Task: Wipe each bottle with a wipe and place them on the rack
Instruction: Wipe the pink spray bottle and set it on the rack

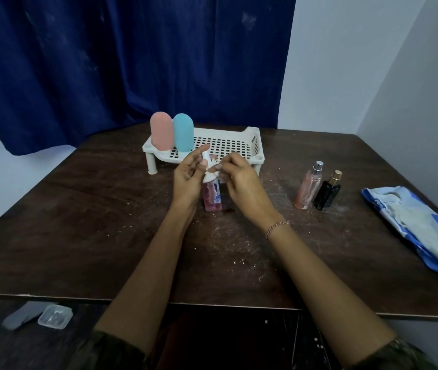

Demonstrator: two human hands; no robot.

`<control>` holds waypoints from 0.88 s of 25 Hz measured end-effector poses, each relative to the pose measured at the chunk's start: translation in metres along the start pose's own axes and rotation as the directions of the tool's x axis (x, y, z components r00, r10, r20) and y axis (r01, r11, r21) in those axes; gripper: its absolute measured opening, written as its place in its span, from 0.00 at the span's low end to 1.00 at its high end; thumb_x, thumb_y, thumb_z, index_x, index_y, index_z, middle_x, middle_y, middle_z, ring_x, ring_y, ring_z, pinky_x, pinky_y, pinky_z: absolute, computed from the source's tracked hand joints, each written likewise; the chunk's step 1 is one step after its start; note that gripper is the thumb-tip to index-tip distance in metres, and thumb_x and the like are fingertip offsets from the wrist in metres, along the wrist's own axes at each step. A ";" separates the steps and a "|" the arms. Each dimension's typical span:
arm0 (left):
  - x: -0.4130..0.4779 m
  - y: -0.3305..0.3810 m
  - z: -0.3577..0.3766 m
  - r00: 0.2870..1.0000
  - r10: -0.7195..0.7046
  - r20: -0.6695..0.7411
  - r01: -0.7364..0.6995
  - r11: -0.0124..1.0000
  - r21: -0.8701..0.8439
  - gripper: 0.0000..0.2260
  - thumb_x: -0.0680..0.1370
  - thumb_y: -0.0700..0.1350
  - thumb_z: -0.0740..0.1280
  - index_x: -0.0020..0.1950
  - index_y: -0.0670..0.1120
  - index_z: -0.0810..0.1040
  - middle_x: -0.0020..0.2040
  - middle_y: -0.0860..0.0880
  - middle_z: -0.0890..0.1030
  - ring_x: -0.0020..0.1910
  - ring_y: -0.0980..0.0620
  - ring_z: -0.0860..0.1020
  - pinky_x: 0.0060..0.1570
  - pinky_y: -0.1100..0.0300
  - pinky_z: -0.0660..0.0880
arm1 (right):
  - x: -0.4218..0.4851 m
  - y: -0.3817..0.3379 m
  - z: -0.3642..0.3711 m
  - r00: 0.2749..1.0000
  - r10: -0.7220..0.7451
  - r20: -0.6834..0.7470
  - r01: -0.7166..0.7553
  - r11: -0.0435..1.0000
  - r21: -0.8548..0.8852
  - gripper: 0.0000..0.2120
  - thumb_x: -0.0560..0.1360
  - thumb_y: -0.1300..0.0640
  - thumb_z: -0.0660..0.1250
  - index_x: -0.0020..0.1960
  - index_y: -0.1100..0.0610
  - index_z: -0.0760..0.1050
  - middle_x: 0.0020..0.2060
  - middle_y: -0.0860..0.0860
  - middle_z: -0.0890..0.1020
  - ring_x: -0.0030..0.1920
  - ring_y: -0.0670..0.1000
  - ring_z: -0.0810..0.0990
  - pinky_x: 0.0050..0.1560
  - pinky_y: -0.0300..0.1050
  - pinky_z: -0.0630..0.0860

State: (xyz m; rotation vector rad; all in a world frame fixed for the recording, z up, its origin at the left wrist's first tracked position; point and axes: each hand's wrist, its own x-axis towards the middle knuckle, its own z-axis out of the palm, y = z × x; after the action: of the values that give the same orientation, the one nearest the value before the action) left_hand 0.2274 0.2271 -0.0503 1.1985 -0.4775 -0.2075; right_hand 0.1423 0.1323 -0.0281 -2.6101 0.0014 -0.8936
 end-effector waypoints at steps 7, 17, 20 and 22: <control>0.000 0.000 0.002 0.999 -0.022 0.036 0.025 0.995 -0.092 0.13 0.79 0.36 0.60 0.63 0.44 0.75 0.58 0.54 0.78 0.58 0.56 0.77 0.60 0.55 0.75 | -0.002 -0.002 0.004 0.986 0.134 -0.099 -0.116 0.980 0.162 0.09 0.73 0.66 0.67 0.53 0.63 0.79 0.48 0.53 0.76 0.48 0.44 0.74 0.55 0.31 0.72; 0.000 0.003 0.002 0.996 -0.091 0.005 0.091 0.992 -0.082 0.14 0.81 0.38 0.56 0.61 0.51 0.76 0.61 0.49 0.79 0.56 0.54 0.79 0.51 0.60 0.77 | -0.038 0.001 0.007 0.983 -0.012 0.184 -0.009 0.994 0.112 0.11 0.67 0.69 0.72 0.49 0.62 0.82 0.45 0.54 0.77 0.41 0.42 0.72 0.47 0.20 0.66; -0.003 0.005 0.002 0.995 -0.099 0.015 0.100 0.982 -0.158 0.14 0.81 0.37 0.55 0.61 0.48 0.74 0.52 0.50 0.81 0.45 0.59 0.82 0.41 0.64 0.78 | -0.024 -0.001 0.006 0.997 0.000 0.078 -0.010 0.992 0.126 0.09 0.68 0.69 0.71 0.48 0.62 0.81 0.45 0.55 0.77 0.42 0.43 0.73 0.49 0.20 0.66; -0.001 0.004 0.001 0.994 -0.103 0.027 0.107 0.976 -0.189 0.14 0.81 0.37 0.54 0.61 0.47 0.74 0.51 0.48 0.81 0.44 0.57 0.82 0.40 0.64 0.79 | -0.013 -0.001 0.006 0.998 0.054 -0.014 -0.051 0.988 0.149 0.09 0.69 0.69 0.70 0.49 0.63 0.81 0.46 0.53 0.78 0.46 0.44 0.75 0.54 0.24 0.69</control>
State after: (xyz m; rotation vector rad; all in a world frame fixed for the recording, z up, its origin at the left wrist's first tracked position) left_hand 0.2254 0.2279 -0.0465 1.0360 -0.4003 -0.3471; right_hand 0.1353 0.1375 -0.0399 -2.4530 0.0080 -0.8644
